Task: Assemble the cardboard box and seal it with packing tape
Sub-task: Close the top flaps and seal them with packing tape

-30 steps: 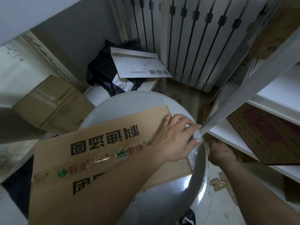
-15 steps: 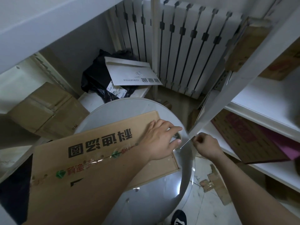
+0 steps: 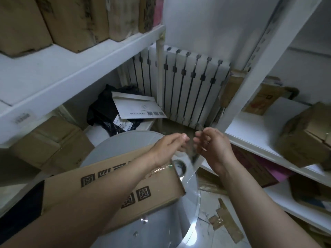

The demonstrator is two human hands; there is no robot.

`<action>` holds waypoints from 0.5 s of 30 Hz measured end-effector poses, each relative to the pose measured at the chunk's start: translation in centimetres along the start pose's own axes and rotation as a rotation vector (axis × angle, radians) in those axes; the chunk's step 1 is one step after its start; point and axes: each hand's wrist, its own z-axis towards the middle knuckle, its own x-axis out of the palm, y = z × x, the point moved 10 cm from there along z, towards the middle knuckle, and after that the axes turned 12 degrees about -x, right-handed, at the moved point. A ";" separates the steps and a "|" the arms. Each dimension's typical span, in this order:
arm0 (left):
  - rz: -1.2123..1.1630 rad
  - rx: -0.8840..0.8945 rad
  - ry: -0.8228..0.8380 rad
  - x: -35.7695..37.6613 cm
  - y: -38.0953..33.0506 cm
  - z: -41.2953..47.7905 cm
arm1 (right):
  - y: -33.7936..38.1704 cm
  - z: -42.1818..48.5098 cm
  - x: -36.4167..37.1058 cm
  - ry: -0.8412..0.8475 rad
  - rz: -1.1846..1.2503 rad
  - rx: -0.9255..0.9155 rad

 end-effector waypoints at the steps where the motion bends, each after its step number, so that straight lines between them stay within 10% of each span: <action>1: -0.015 0.007 0.011 -0.3 -0.5 -0.9 | 0.7 -0.7 0.7 -0.013 0.039 0.003; 15: -0.254 -0.109 0.019 -4.8 2.8 -8.3 | 1.6 -6.0 2.2 -0.219 0.269 0.127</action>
